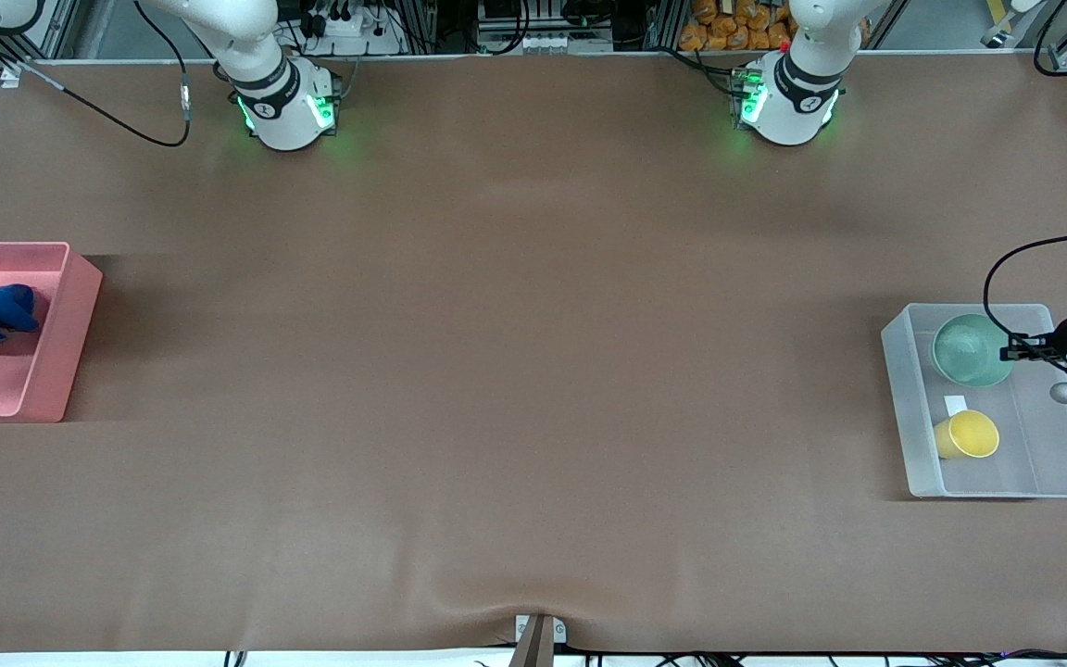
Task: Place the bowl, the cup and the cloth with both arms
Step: 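Lower the bowl into the clear bin while the right gripper drops the cloth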
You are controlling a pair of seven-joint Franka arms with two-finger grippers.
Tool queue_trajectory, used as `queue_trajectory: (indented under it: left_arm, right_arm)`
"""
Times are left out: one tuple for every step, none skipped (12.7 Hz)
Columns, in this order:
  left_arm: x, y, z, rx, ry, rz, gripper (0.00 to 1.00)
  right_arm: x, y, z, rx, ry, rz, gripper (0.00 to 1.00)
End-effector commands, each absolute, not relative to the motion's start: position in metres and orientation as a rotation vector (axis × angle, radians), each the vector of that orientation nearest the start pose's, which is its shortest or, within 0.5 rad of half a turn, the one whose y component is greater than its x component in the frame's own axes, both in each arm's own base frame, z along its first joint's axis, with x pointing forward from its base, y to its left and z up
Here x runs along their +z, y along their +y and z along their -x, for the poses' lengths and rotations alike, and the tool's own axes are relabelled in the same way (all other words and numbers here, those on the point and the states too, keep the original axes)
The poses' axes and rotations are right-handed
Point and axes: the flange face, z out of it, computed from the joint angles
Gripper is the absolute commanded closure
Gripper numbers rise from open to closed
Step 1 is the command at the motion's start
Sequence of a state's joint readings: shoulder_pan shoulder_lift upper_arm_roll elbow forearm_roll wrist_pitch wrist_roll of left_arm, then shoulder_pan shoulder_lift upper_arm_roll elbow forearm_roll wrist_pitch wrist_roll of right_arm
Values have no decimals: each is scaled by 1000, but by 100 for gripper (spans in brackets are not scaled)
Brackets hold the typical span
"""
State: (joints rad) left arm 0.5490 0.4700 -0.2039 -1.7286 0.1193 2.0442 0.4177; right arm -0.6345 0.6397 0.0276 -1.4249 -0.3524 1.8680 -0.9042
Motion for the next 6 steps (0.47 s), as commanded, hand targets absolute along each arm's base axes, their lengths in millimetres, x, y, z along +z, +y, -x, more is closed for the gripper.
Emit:
queue_trajectory:
  left_arm:
    - [298, 237, -590, 115, 207, 3160, 100]
    - [289, 237, -592, 100, 208, 3161, 100]
    - [282, 236, -591, 83, 210, 3160, 100]
    - [275, 235, -587, 64, 208, 3157, 100]
    - [270, 234, -586, 47, 213, 3154, 100]
    - [265, 233, -584, 30, 212, 3152, 100]
  right_arm:
    - [360, -374, -588, 534, -709, 3111, 0]
    - [382, -356, -595, 478, -642, 3140, 0]
    - [400, -340, -598, 449, -561, 3153, 0]
    - [420, -320, -601, 415, -522, 3152, 0]
    - [440, -296, -606, 365, -499, 3148, 0]
    - [457, -272, -609, 352, -468, 3151, 0]
